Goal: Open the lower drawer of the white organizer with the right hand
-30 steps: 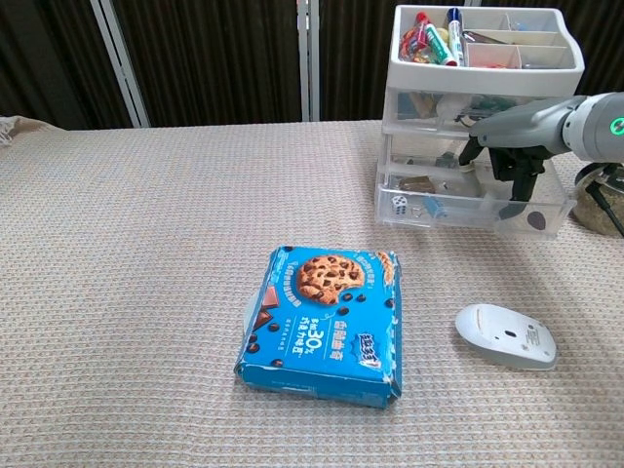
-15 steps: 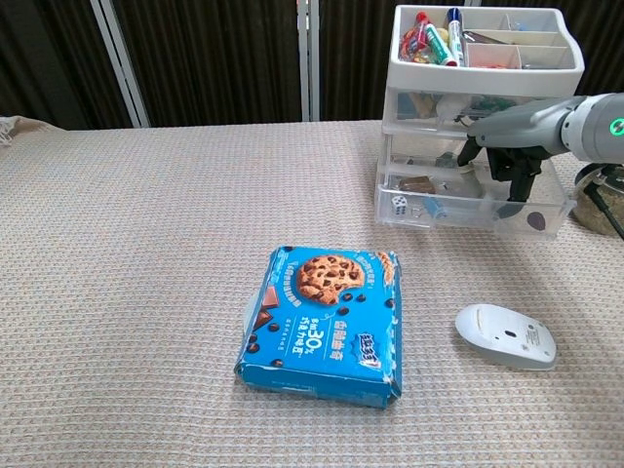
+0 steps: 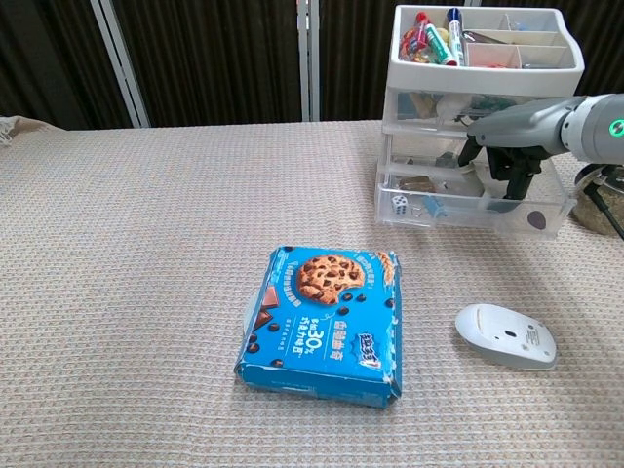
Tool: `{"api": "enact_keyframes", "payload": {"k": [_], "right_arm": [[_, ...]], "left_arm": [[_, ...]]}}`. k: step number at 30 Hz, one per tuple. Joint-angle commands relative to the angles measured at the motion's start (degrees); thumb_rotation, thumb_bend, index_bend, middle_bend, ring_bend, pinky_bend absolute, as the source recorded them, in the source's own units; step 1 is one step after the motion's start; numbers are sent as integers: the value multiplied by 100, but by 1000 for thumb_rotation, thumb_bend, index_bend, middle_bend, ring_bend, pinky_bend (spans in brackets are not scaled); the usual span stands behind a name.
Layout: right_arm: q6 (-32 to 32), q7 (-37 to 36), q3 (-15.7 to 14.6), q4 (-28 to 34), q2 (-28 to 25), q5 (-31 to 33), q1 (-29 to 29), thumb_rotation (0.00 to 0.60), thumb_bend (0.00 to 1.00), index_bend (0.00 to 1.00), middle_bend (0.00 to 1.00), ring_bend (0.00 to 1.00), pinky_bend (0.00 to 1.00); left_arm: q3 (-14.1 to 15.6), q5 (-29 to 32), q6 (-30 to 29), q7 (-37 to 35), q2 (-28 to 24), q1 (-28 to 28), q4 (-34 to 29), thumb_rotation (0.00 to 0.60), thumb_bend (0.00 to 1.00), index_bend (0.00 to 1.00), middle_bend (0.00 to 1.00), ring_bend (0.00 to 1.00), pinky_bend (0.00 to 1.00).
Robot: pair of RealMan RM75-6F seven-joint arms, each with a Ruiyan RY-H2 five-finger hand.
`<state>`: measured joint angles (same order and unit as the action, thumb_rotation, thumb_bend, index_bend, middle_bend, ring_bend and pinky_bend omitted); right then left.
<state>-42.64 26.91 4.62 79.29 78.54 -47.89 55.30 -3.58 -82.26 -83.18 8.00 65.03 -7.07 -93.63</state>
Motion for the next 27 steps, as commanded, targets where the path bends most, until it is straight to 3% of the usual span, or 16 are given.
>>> {"api": "enact_keyframes", "payload": {"k": [1,14,27], "right_arm": [[-7,-10,5,1,-1,-6,-5,600,240,601,1000,1000,655],[-218,-13,121,312,-233,-127,-24,600,244,615,1000,1000,655],[-942,133,163,1605,-1090,-471,-316,600,243,622,1000,1000,654]], "left_arm": [[-1,1,1,-1,0,-1,-2,600,315,49,0,0,0],[-1,2,1,2,-1,-1,-2,600,315,49,0,0,0],[6,-10,-1,-10,-4,2,5,600,315,49,0,0,0]]}}
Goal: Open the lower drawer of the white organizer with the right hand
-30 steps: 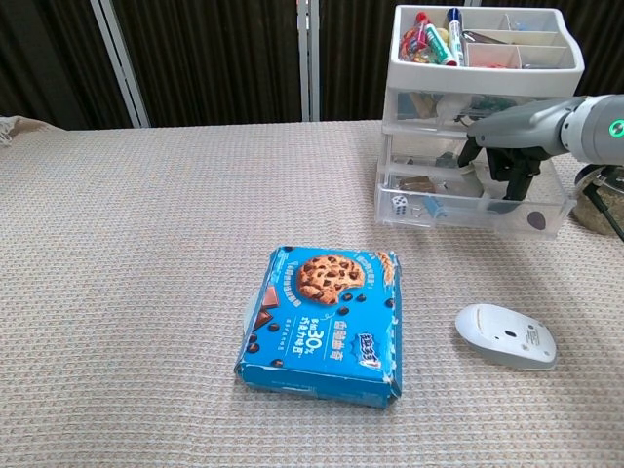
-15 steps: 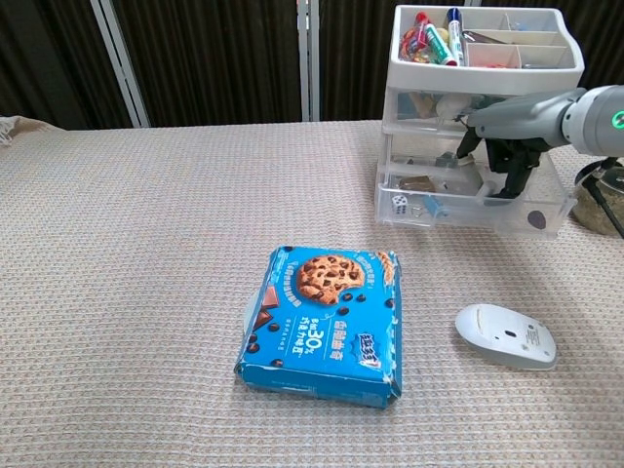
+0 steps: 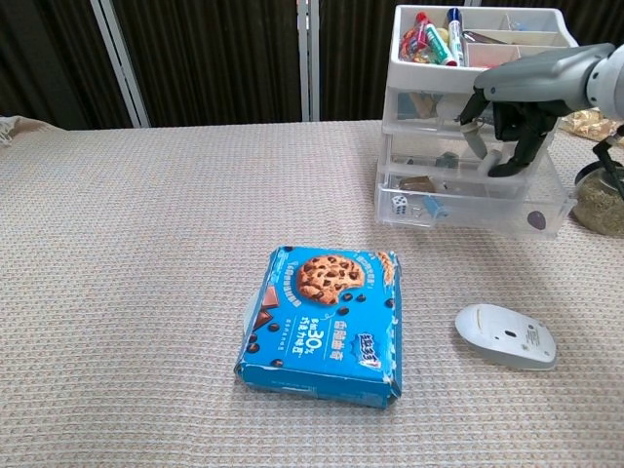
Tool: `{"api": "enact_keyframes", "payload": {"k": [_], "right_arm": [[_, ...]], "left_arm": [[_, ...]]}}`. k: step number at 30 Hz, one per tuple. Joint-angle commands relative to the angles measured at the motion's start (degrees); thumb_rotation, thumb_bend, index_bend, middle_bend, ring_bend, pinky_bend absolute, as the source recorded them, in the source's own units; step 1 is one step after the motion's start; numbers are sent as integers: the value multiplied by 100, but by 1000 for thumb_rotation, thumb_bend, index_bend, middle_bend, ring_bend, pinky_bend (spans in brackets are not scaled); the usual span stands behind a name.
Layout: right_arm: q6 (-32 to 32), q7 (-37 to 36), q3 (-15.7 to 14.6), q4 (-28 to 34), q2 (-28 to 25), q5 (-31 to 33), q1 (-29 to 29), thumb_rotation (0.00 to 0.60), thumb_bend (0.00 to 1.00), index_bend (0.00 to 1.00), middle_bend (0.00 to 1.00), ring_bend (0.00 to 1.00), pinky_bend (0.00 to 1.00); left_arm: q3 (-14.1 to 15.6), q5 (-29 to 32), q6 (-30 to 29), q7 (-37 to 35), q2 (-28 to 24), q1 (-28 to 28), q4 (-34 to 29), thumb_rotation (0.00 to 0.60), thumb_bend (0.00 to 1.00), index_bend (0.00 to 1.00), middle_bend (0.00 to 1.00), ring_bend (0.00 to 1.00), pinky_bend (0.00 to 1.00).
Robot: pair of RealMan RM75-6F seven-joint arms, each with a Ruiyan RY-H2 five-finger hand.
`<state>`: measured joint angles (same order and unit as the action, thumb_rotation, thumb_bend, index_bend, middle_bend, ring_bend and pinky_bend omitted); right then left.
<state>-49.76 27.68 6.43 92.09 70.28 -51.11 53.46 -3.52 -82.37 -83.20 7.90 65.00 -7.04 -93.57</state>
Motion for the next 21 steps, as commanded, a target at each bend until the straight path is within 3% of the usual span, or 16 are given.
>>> {"api": "enact_keyframes", "payload": {"k": [1,12,21], "right_arm": [[-292,58,-26,415,-335,-190,-172,600,243,622,1000,1000,653],[-956,-246,-254,1437,-1245,-808,-885,600,242,631,1000,1000,652],[-1133,-529,-566,1345,-1449,-975,-1458,600,244,623,1000,1000,652]], "left_arm": [[0,1,4,2,-1,-2,-3,600,315,49,0,0,0],[4,-8,2,-5,-6,-1,-4,600,316,49,0,0,0],[3,-8,1,21,-3,-3,-13,600,315,49,0,0,0]]}}
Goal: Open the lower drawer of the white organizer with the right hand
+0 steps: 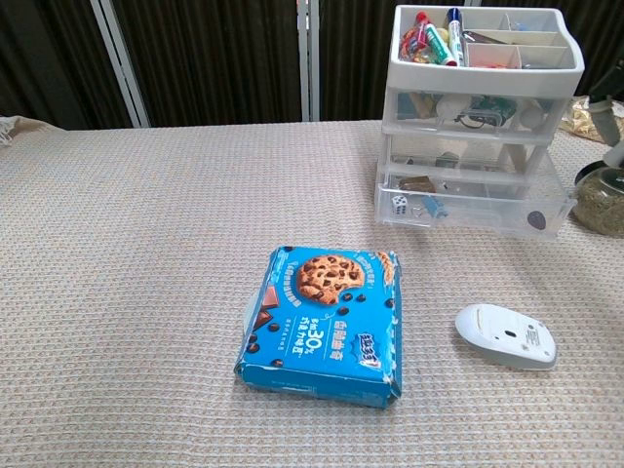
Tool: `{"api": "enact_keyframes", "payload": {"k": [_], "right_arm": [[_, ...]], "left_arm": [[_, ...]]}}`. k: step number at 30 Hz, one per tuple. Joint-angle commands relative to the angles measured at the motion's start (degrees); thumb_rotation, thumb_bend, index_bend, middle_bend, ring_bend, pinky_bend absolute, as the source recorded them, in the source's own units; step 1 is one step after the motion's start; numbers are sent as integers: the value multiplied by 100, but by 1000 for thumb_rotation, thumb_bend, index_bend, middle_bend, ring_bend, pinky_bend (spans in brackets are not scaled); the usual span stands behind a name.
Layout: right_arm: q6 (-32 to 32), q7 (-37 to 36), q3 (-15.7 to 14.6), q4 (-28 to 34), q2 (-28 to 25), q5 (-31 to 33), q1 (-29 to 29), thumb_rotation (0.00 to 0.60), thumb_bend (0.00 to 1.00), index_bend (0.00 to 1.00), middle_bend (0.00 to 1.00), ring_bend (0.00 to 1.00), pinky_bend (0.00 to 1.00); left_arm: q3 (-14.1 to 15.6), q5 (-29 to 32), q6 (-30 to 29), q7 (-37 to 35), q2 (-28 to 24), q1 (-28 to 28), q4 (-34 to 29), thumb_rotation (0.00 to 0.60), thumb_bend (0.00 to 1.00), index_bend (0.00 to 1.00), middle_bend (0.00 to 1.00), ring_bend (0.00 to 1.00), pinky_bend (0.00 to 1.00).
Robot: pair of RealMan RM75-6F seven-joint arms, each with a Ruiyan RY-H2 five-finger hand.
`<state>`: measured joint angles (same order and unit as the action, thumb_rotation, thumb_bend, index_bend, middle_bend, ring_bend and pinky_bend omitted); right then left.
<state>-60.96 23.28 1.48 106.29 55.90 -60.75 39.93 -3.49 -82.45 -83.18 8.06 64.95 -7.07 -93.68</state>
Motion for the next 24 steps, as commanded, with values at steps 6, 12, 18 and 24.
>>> {"api": "enact_keyframes", "payload": {"k": [6,12,18,24], "right_arm": [[6,-409,-221,-392,135,32,-441,600,243,622,1000,1000,652],[69,-636,-330,-812,397,32,-701,600,244,619,1000,1000,652],[246,-523,-420,-1361,797,244,-857,600,241,615,1000,1000,652],[312,-30,-427,-1695,1149,597,-913,600,240,607,1000,1000,652]], "left_arm": [[-4,15,2,31,4,0,-11,600,315,49,0,0,0],[-5,26,11,56,0,-4,-23,600,315,49,0,0,0],[-5,27,8,62,-1,-3,-32,600,315,49,0,0,0],[5,-1,5,6,-9,0,-15,600,315,49,0,0,0]]}}
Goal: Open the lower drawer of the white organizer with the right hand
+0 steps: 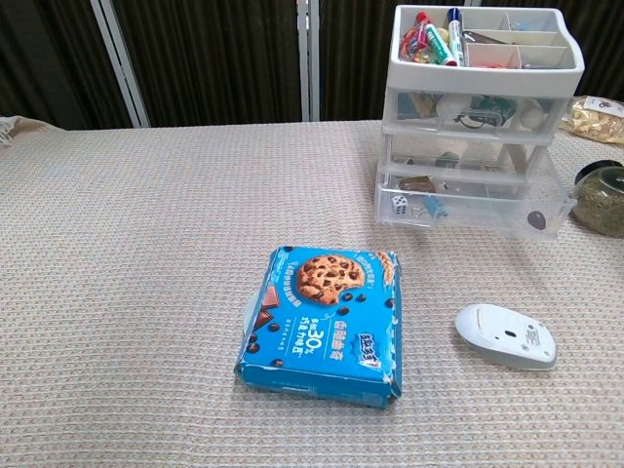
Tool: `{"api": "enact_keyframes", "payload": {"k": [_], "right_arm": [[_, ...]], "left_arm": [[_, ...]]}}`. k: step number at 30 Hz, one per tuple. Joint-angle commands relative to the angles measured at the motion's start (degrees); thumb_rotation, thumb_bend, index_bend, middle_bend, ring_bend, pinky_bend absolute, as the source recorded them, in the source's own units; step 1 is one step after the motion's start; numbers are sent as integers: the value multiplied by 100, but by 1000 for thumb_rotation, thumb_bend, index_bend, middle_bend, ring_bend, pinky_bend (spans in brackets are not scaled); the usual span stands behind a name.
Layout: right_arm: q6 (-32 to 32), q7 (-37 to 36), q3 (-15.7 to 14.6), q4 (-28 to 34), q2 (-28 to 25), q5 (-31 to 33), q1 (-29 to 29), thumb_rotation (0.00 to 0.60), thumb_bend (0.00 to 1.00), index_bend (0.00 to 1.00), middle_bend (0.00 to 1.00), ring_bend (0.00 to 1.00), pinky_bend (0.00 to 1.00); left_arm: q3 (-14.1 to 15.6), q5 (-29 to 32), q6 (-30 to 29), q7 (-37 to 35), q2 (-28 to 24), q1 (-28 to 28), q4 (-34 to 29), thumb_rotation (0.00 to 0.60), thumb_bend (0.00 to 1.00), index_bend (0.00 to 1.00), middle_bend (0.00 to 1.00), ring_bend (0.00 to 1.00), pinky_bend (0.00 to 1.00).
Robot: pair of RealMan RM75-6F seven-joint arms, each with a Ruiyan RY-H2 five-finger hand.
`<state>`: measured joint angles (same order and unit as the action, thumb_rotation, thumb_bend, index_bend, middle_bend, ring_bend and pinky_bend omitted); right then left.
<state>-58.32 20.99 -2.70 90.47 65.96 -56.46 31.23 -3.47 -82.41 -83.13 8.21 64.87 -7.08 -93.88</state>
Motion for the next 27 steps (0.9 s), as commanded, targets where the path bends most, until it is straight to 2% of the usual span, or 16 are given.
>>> {"api": "enact_keyframes", "payload": {"k": [1,10,18,27], "right_arm": [[66,266,-5,-156,181,230,-45,600,239,607,1000,1000,652],[257,577,31,-265,334,586,-62,600,225,597,1000,1000,652],[615,220,91,-107,230,526,-85,600,222,598,1000,1000,652],[682,268,67,-106,211,491,-89,600,162,573,1000,1000,652]], "left_arm": [[3,-8,0,-14,-3,0,8,600,315,49,0,0,0],[12,-36,-7,-61,-5,3,30,600,315,49,0,0,0],[12,-36,-7,-58,-6,3,27,600,315,49,0,0,0],[14,-41,-7,-69,-5,4,31,600,315,49,0,0,0]]}}
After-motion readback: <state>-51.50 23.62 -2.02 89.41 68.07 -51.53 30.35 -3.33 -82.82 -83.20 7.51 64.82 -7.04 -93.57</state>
